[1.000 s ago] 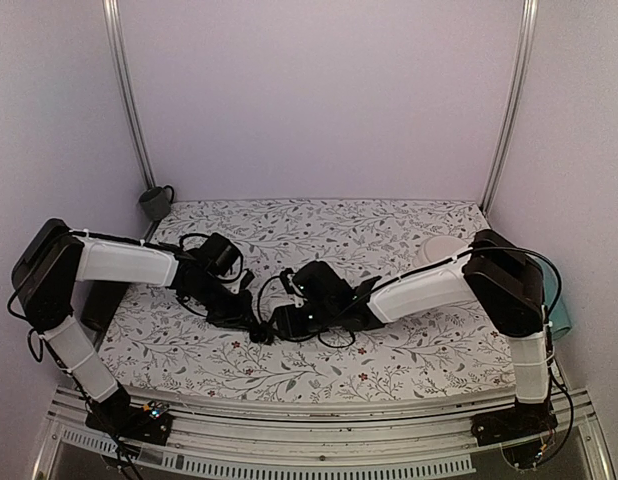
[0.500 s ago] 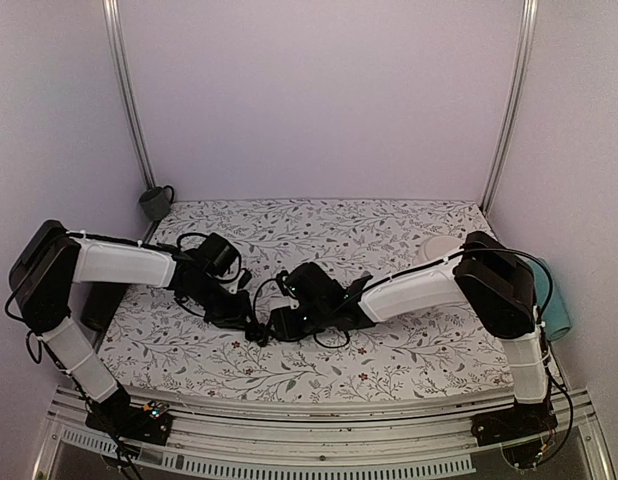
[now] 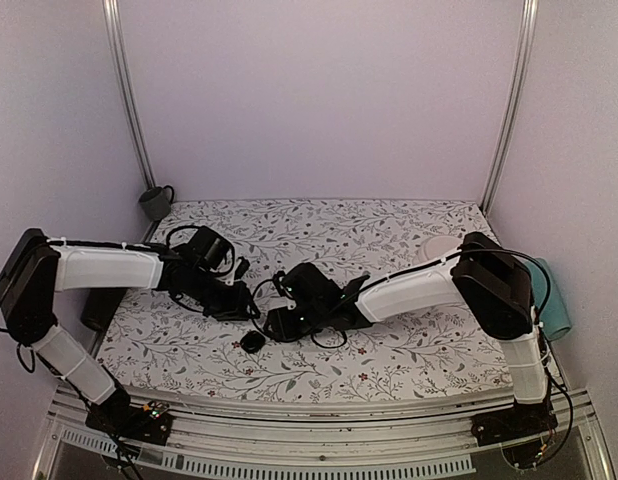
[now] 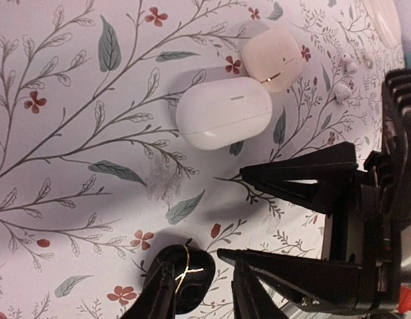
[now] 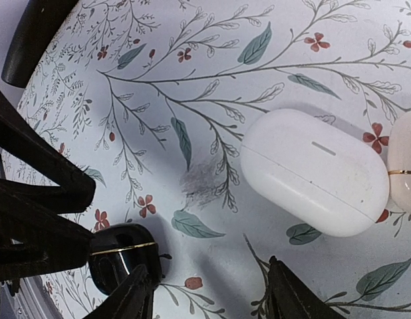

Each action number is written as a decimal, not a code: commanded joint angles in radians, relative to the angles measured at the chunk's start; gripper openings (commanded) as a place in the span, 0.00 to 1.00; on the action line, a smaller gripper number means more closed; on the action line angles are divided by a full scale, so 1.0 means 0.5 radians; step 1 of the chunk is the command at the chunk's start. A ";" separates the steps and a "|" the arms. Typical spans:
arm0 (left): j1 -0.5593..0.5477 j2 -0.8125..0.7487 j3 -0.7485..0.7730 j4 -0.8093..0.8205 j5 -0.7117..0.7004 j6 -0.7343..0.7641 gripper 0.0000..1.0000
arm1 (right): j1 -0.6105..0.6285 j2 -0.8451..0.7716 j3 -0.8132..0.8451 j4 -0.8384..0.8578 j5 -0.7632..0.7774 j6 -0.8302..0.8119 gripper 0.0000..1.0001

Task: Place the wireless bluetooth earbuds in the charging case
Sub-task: Place the charging case with the earbuds at the center of the board, then move the charging case with earbuds to the center of the board.

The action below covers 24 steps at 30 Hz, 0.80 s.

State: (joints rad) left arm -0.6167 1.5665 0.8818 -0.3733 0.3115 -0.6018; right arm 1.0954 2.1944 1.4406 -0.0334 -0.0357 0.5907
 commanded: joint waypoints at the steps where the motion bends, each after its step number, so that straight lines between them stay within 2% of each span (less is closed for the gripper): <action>1: 0.051 -0.152 -0.119 0.061 -0.015 -0.012 0.32 | 0.012 -0.064 -0.021 -0.030 0.018 0.006 0.60; 4: -0.004 -0.237 -0.193 0.123 0.024 0.015 0.37 | -0.015 -0.165 -0.152 0.056 -0.042 0.049 0.60; 8: -0.152 -0.303 -0.280 0.126 -0.202 0.002 0.51 | -0.050 -0.340 -0.341 0.142 -0.017 0.104 0.61; 11: -0.246 -0.318 -0.340 0.144 -0.373 -0.005 0.58 | -0.084 -0.471 -0.444 0.153 0.012 0.094 0.64; 12: -0.283 -0.320 -0.343 0.143 -0.434 -0.005 0.67 | -0.096 -0.518 -0.505 0.164 0.024 0.092 0.65; 14: -0.367 -0.323 -0.340 0.139 -0.534 -0.023 0.71 | -0.107 -0.629 -0.598 0.199 0.075 0.089 0.67; 16: -0.433 -0.358 -0.368 0.199 -0.654 -0.057 0.75 | -0.108 -0.751 -0.702 0.245 0.164 0.083 0.76; 18: -0.479 -0.398 -0.417 0.275 -0.711 -0.070 0.87 | -0.117 -0.873 -0.807 0.288 0.242 0.074 0.91; 19: -0.492 -0.400 -0.433 0.296 -0.729 -0.072 0.89 | -0.126 -0.935 -0.861 0.301 0.278 0.070 0.96; 20: -0.507 -0.390 -0.440 0.299 -0.754 -0.071 0.95 | -0.137 -0.989 -0.904 0.306 0.309 0.065 0.98; 24: -0.572 -0.316 -0.444 0.260 -0.891 -0.084 0.96 | -0.184 -1.191 -1.060 0.311 0.427 0.036 0.99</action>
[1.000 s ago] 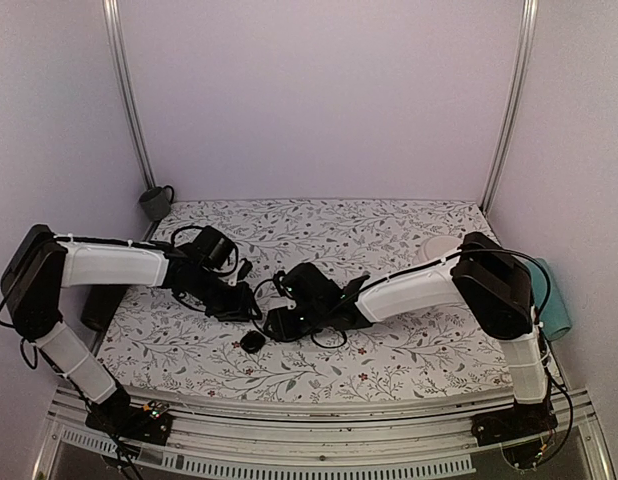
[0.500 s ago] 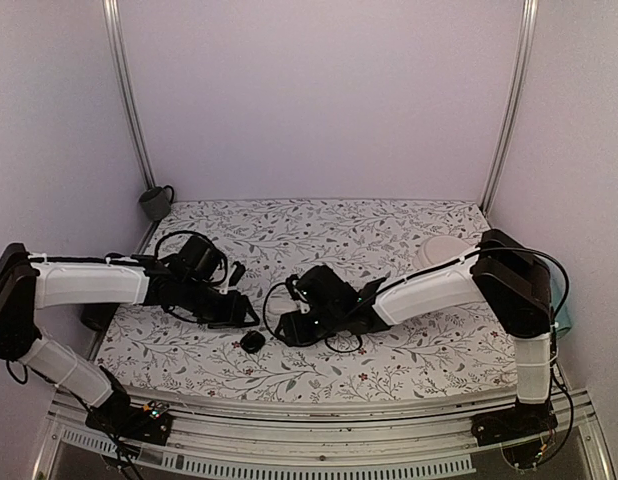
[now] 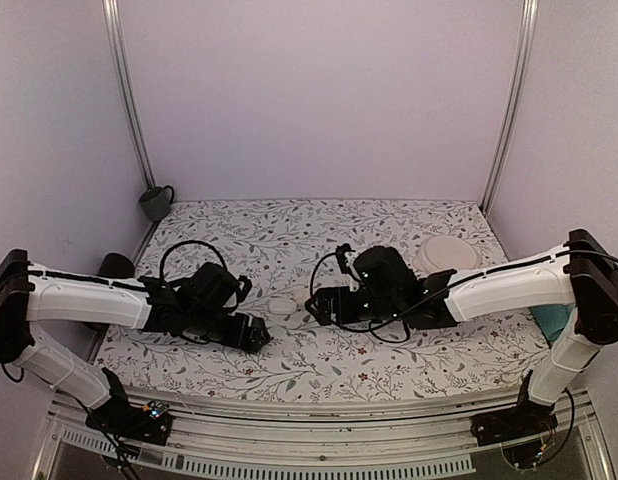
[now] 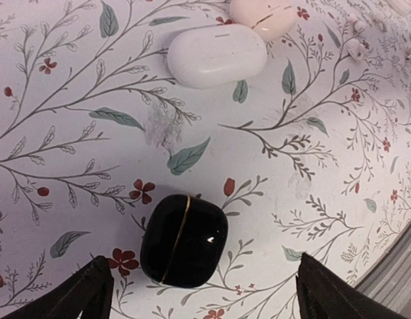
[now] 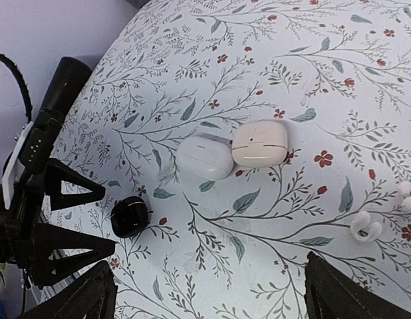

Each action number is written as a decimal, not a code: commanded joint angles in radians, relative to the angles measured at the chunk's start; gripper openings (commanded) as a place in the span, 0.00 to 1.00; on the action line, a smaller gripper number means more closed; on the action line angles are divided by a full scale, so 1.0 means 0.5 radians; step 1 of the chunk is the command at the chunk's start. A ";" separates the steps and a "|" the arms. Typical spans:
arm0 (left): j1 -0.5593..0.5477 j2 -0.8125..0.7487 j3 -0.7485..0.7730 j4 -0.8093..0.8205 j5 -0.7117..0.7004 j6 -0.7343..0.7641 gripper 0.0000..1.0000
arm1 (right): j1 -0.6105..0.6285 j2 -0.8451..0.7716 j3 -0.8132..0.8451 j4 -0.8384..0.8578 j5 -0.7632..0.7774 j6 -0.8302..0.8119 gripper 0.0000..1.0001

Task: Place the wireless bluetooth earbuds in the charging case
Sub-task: Move the charging case with earbuds to the center of the board.

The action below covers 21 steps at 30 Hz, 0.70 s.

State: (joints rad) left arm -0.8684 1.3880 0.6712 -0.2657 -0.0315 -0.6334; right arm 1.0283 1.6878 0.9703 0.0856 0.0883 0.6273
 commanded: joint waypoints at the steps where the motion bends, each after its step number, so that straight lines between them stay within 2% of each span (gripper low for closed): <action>1: -0.079 0.057 -0.024 0.041 -0.247 -0.038 0.96 | -0.062 -0.221 -0.153 0.073 0.196 -0.048 0.99; 6: -0.094 0.141 -0.041 0.101 -0.296 -0.032 0.88 | -0.111 -0.451 -0.311 0.078 0.312 -0.031 0.99; 13: -0.098 0.239 -0.026 0.162 -0.251 0.031 0.68 | -0.126 -0.684 -0.433 0.061 0.540 -0.064 0.99; 21: -0.097 0.296 0.010 0.126 -0.329 0.037 0.61 | -0.151 -0.749 -0.462 -0.009 0.599 -0.086 0.99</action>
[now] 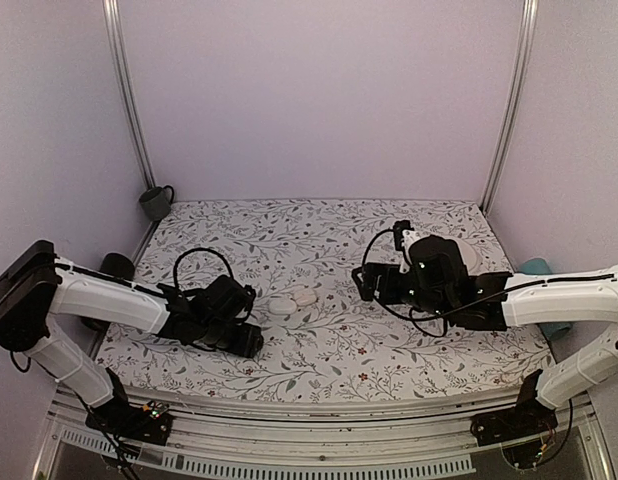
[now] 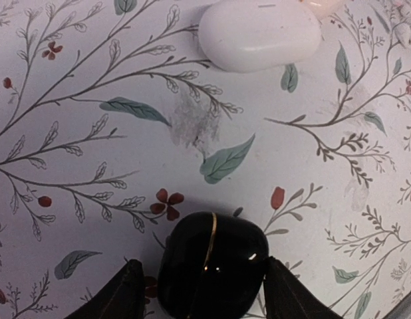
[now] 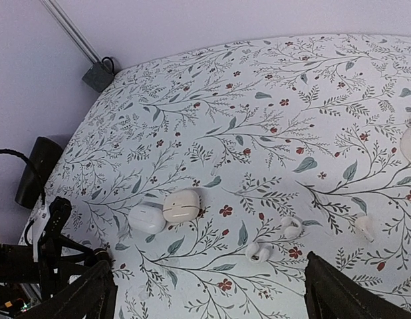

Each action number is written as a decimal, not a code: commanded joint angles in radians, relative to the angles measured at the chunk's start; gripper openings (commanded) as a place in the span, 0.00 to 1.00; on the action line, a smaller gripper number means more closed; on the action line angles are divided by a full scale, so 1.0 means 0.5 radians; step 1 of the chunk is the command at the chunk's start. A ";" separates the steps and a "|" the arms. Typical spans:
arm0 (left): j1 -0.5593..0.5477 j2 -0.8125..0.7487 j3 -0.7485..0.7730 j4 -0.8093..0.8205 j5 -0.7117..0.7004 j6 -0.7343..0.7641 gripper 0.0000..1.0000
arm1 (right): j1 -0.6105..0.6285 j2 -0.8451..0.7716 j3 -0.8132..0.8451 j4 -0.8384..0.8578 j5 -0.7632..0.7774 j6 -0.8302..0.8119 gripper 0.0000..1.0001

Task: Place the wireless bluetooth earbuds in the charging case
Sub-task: Move the charging case with earbuds to the center of the board.

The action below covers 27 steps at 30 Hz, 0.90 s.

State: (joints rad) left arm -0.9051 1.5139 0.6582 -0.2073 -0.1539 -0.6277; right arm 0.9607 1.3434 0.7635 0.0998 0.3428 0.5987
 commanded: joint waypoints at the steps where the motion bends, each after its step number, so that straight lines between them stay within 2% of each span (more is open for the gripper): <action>1: -0.022 0.058 0.055 -0.005 -0.103 0.026 0.60 | -0.019 -0.069 -0.054 -0.040 0.106 -0.028 0.99; 7: 0.061 0.163 0.151 0.006 -0.166 0.067 0.51 | -0.054 -0.137 -0.084 -0.029 0.144 -0.042 0.99; 14: 0.333 0.306 0.315 0.124 -0.135 0.194 0.43 | -0.190 -0.231 -0.164 -0.028 0.117 -0.087 0.99; 20: 0.534 0.461 0.547 0.219 -0.086 0.299 0.43 | -0.370 -0.367 -0.312 0.028 0.017 -0.160 0.99; 27: 0.820 0.778 0.929 0.271 0.038 0.419 0.43 | -0.578 -0.479 -0.415 0.055 -0.142 -0.154 0.99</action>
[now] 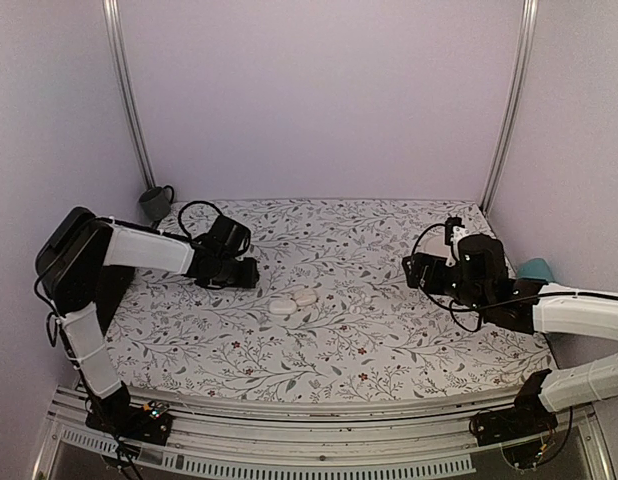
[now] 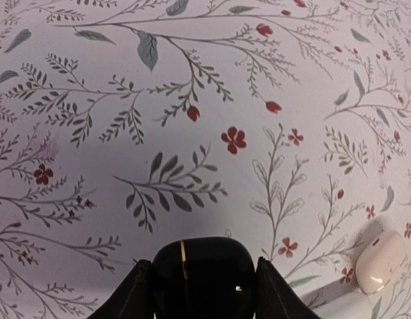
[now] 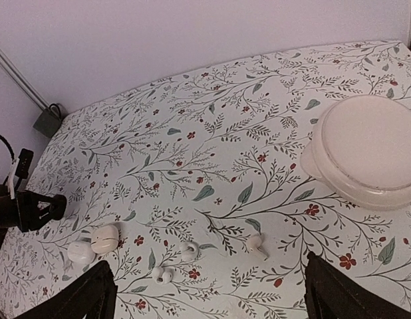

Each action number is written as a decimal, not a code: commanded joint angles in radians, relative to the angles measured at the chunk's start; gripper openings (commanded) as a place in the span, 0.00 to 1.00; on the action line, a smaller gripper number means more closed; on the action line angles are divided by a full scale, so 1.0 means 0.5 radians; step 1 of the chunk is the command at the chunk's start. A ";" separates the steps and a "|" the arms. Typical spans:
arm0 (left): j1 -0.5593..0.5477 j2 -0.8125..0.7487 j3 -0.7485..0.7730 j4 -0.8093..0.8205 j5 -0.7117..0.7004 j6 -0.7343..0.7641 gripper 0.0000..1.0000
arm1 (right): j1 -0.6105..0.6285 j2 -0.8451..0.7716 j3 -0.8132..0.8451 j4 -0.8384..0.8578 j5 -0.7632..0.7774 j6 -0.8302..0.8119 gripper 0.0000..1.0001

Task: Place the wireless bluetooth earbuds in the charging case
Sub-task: Move the charging case with earbuds to the center of the board, then reset both arms

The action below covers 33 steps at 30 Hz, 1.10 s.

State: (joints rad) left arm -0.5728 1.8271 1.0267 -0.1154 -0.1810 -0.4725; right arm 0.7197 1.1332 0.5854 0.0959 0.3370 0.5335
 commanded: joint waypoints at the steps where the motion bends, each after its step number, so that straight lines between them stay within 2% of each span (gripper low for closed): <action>1: 0.191 0.199 0.241 0.112 0.118 0.129 0.44 | -0.128 -0.065 -0.070 0.072 -0.169 -0.025 0.99; 4: 0.266 0.357 0.403 0.108 0.160 0.199 0.52 | -0.202 -0.065 -0.094 0.095 -0.240 -0.049 0.99; 6: 0.292 0.439 0.504 0.105 0.157 0.229 0.64 | -0.227 -0.052 -0.086 0.093 -0.273 -0.078 0.99; 13: 0.350 0.509 0.673 0.047 0.157 0.247 0.96 | -0.272 -0.022 -0.032 0.087 -0.367 -0.161 0.99; 18: 0.351 0.305 0.591 0.056 0.120 0.237 0.96 | -0.275 -0.068 -0.062 0.141 -0.397 -0.121 0.99; 20: 0.348 0.113 0.499 0.104 0.112 0.218 0.96 | -0.275 -0.086 -0.071 0.145 -0.363 -0.103 0.99; 29: 0.209 -0.623 -0.220 0.534 0.128 0.206 0.96 | -0.277 -0.150 0.011 0.004 -0.172 -0.125 0.99; 33: 0.089 -0.837 -0.424 0.613 0.097 0.190 0.96 | -0.273 -0.155 0.041 -0.029 -0.111 -0.131 0.99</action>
State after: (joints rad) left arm -0.4725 1.4784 0.8963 0.1131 -0.1207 -0.3702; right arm 0.5877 1.0748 0.5671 0.1040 0.2253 0.4774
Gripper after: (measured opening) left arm 0.960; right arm 0.989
